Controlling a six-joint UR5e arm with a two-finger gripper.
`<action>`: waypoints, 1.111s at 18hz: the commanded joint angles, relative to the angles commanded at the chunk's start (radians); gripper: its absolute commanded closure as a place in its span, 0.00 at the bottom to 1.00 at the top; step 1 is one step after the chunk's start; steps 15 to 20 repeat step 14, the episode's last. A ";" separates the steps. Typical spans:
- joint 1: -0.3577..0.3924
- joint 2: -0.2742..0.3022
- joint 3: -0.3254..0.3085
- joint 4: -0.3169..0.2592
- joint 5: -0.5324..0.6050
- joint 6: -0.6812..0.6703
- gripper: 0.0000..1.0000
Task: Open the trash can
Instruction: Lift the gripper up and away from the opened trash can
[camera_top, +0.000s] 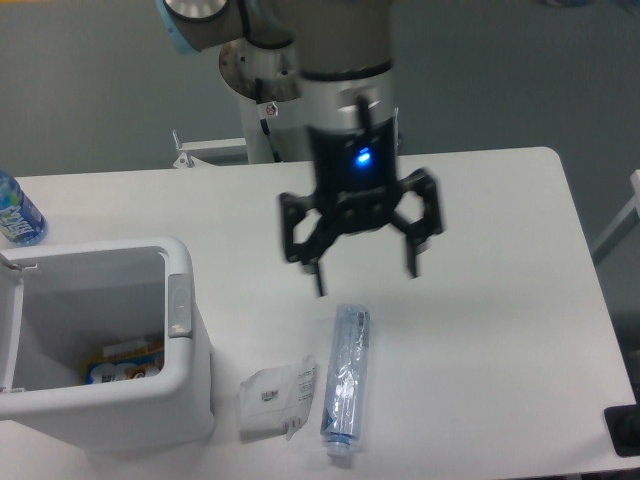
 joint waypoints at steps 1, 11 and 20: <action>0.017 0.002 -0.002 -0.026 0.002 0.064 0.00; 0.183 0.058 -0.100 -0.115 0.002 0.580 0.00; 0.207 0.058 -0.101 -0.115 0.000 0.582 0.00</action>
